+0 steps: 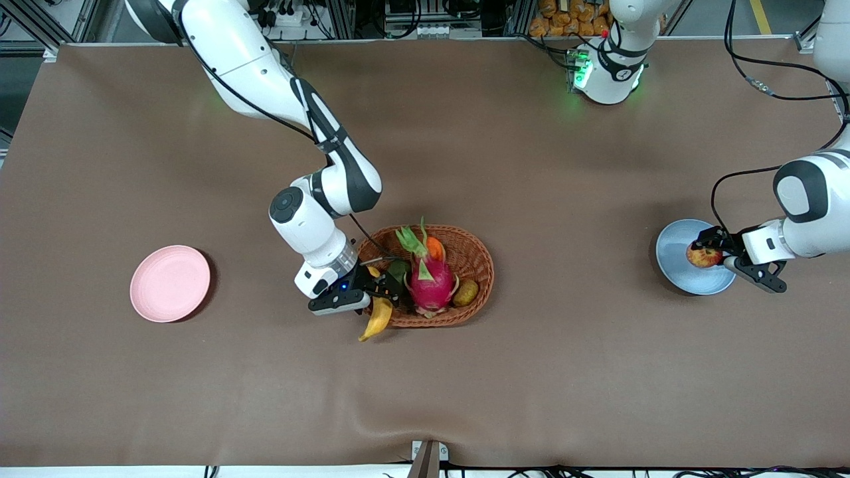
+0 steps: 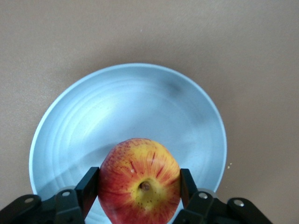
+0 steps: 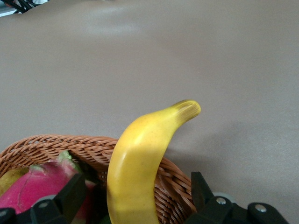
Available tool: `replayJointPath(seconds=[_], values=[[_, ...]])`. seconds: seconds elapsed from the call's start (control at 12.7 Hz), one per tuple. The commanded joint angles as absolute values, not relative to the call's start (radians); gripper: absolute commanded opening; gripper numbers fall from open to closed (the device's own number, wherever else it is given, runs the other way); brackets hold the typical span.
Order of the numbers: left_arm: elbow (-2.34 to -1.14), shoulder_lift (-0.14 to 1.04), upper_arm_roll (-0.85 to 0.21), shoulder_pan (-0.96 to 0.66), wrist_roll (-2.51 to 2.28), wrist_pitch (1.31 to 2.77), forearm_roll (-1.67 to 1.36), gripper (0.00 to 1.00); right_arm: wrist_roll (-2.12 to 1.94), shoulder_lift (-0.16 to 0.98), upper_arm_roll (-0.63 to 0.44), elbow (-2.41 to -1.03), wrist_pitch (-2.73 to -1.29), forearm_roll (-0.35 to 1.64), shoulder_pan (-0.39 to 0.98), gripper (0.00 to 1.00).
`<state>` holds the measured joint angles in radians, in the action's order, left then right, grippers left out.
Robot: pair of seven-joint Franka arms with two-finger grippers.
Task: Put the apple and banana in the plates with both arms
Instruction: 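Open the left gripper over the plate while the right gripper lifts the banana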
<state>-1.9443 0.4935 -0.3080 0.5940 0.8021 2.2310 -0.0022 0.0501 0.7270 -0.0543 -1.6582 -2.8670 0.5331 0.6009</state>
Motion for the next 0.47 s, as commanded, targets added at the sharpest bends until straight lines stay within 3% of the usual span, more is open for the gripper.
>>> replayJointPath(seconds=[0.0,0.16,0.24,0.31,0.39], values=[[-1.942,0.501,-0.324,0.618,0.824,2.233,0.011,0.26,0.049,0.749,-0.063,-1.631,-2.885,0.560,0.611,0.97],[-1.944,0.505,-0.322,0.620,0.831,2.233,0.011,0.29,0.048,0.749,-0.063,-1.631,-2.885,0.560,0.609,0.63],[-1.944,0.506,-0.324,0.621,0.831,2.232,0.009,0.35,0.048,0.749,-0.063,-1.631,-2.885,0.560,0.609,0.41],[-1.942,0.517,-0.324,0.621,0.831,2.232,0.006,0.74,0.049,0.749,-0.063,-1.631,-2.885,0.561,0.611,0.22],[-1.942,0.522,-0.324,0.621,0.825,2.232,-0.001,1.00,0.051,0.749,-0.063,-1.632,-2.885,0.564,0.611,0.01]])
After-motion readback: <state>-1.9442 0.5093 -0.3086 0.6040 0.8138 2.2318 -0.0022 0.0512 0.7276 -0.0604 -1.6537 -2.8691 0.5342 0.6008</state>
